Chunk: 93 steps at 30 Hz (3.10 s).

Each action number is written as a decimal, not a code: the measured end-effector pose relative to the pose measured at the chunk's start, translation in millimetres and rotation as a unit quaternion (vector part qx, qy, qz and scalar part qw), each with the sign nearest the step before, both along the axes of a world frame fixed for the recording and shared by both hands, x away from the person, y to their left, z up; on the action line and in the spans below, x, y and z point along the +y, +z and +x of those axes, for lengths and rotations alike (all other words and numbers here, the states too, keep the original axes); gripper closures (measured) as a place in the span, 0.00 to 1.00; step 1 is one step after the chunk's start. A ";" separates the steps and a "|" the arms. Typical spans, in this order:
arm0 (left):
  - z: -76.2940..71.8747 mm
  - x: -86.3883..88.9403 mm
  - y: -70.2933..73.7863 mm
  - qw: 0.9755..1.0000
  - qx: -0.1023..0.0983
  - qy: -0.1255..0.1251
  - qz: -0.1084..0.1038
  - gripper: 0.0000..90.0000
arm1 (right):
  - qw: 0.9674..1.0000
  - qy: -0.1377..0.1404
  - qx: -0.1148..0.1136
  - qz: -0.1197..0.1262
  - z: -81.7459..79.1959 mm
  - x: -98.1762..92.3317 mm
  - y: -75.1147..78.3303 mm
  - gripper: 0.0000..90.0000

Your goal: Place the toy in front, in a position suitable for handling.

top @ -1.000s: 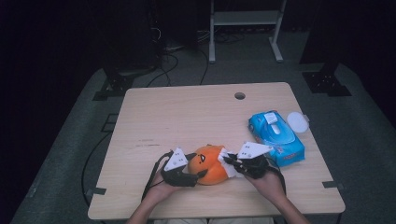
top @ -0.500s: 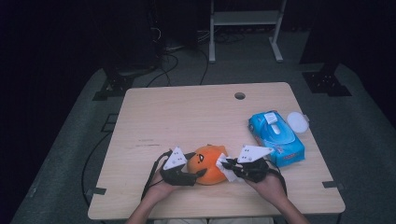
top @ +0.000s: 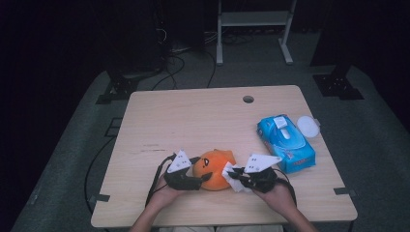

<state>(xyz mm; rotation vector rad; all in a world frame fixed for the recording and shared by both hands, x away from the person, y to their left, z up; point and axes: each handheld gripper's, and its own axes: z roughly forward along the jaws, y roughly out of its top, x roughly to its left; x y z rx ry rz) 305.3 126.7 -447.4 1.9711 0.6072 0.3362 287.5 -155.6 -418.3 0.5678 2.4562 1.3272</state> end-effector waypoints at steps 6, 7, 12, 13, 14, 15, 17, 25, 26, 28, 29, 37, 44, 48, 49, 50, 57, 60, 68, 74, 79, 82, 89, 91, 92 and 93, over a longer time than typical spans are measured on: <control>1.2 -1.1 -0.1 1.000 0.005 0.003 -0.002 0.33 | 0.999 -0.029 0.007 0.010 6.1 -18.2 -3.2 0.93; 0.9 -2.2 0.0 1.000 0.006 0.005 -0.003 0.33 | 0.999 -0.029 0.007 0.010 6.1 -18.2 -3.2 0.93; -0.9 -7.5 1.7 1.000 0.001 0.011 0.004 0.33 | 0.999 0.021 -0.033 -0.027 -13.0 19.3 1.3 0.93; -0.3 -6.3 1.5 1.000 0.003 0.011 0.001 0.34 | 0.999 0.019 -0.031 -0.026 -11.3 18.8 1.7 0.93; 0.0 -5.4 1.2 1.000 0.005 0.011 -0.001 0.34 | 1.000 0.012 -0.023 -0.016 -8.4 15.1 1.6 0.93; 0.4 -4.8 1.0 1.000 0.004 0.010 -0.001 0.34 | 1.000 -0.009 -0.018 -0.012 -1.8 3.6 1.1 0.93; 0.7 -4.8 1.1 1.000 0.004 0.009 0.000 0.34 | 0.999 -0.021 -0.018 -0.015 1.6 -2.8 0.2 0.93; 1.1 -6.7 0.2 1.000 0.008 0.016 -0.003 0.34 | 1.000 0.006 -0.024 -0.017 -8.5 7.9 0.3 0.93; 1.2 -6.0 0.4 1.000 0.008 0.016 -0.003 0.33 | 0.999 0.010 -0.037 -0.030 -9.8 12.7 0.3 0.93; 1.6 -3.3 2.4 1.000 0.014 0.008 -0.017 0.31 | 0.999 0.005 -0.026 -0.023 -5.9 11.5 0.8 0.93; 1.5 -1.7 5.5 1.000 0.011 0.001 -0.022 0.26 | 1.000 -0.001 -0.017 -0.015 -3.0 7.7 0.5 0.93; 1.4 -5.2 3.4 1.000 0.018 -0.008 -0.003 0.26 | 1.000 -0.020 -0.006 0.005 2.0 2.6 -0.5 0.93; -3.9 -11.0 7.2 1.000 -0.011 -0.020 0.019 0.39 | 1.000 0.012 -0.025 -0.002 -5.1 26.5 2.5 0.93; -2.8 -9.4 6.2 1.000 -0.011 -0.023 0.018 0.39 | 0.999 -0.029 -0.026 0.006 6.1 7.6 3.1 0.93; -2.8 -9.2 6.1 0.999 -0.011 -0.024 0.019 0.39 | 0.999 -0.042 -0.026 0.005 10.2 0.6 2.4 0.93; -2.5 -8.9 5.8 0.999 -0.011 -0.024 0.018 0.39 | 0.998 -0.059 -0.026 0.001 13.8 -5.7 1.4 0.93; 3.3 -6.6 5.0 1.000 0.019 0.020 0.012 0.08 | 0.998 -0.066 -0.022 -0.011 17.0 -9.6 -4.8 0.93; 6.2 -2.0 2.1 0.999 0.050 0.002 -0.013 0.16 | 0.998 -0.065 -0.020 -0.008 16.2 -9.2 -4.2 0.93; -12.1 -23.9 11.4 0.998 -0.035 -0.034 0.039 0.39 | 0.999 0.001 -0.043 0.011 -6.5 20.9 7.7 0.93; -8.7 -18.1 9.8 0.999 -0.025 -0.034 0.024 0.38 | 0.998 -0.040 -0.043 0.014 5.5 2.0 7.5 0.93; 0.2 -15.1 6.4 1.000 0.018 0.003 -0.005 0.16 | 0.998 -0.064 -0.024 0.010 16.5 -11.8 -1.7 0.93; -1.8 -15.9 6.5 1.000 0.009 -0.007 -0.002 0.29 | 0.998 -0.053 -0.031 0.007 11.6 -3.3 1.8 0.93; -21.1 -34.0 14.2 0.996 -0.066 -0.038 0.052 0.40 | 0.998 0.013 -0.047 0.032 -12.8 29.0 12.6 0.93; -23.9 -36.8 15.5 0.994 -0.078 -0.045 0.062 0.41 | 0.998 0.004 -0.049 0.038 -10.5 25.6 14.9 0.93; -24.5 -37.4 15.3 0.993 -0.082 -0.048 0.065 0.41 | 0.998 -0.005 -0.051 0.040 -7.4 20.9 15.8 0.93; -25.2 -37.7 14.8 0.993 -0.085 -0.050 0.067 0.41 | 0.998 -0.017 -0.050 0.043 -3.2 14.8 16.4 0.93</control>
